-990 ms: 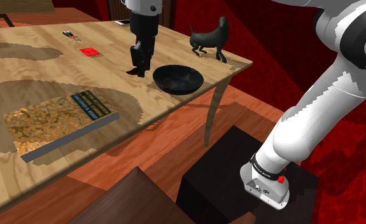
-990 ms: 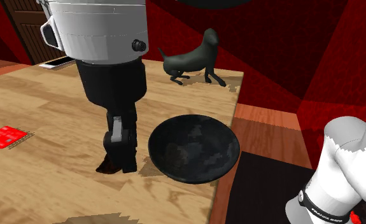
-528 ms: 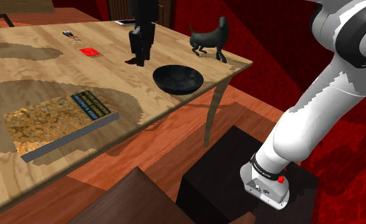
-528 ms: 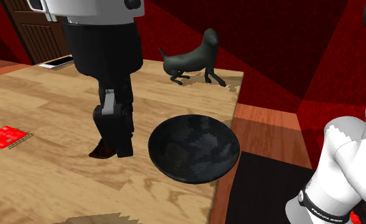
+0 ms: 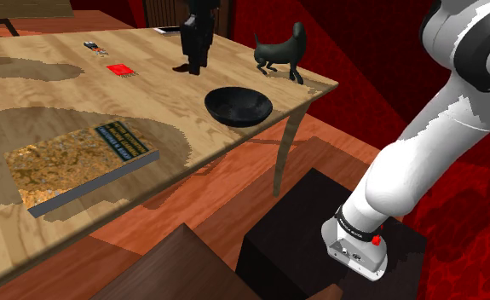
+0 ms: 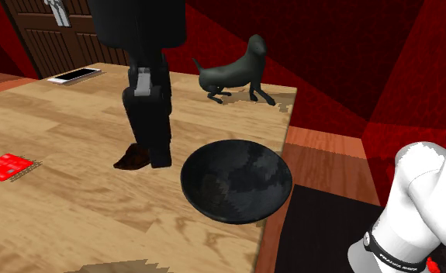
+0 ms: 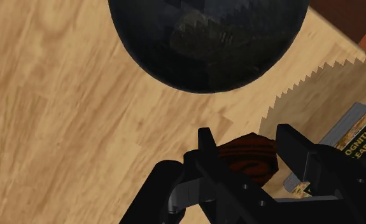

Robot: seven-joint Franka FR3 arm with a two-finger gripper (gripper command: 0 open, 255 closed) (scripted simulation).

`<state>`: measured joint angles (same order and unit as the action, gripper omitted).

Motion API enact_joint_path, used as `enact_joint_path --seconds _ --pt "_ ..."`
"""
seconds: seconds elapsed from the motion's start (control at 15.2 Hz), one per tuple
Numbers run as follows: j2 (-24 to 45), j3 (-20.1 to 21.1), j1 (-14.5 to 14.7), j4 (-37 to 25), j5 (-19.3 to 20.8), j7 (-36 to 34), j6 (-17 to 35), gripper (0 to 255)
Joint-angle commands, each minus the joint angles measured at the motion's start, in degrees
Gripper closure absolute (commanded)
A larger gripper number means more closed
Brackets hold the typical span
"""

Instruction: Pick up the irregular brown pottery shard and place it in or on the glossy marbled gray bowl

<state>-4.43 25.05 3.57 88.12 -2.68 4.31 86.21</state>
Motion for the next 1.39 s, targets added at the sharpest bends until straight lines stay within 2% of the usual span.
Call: enact_joint_path --seconds 0.0,0.46,1.32 --pt "-4.4 -1.3 -0.8 3.9 -1.8 2.1 -0.2 255" --pt "-20.9 -7.0 -1.2 18.5 -6.1 9.0 -1.7 255" --pt "-24.7 -7.0 -0.6 31.1 -7.2 10.2 7.0 255"
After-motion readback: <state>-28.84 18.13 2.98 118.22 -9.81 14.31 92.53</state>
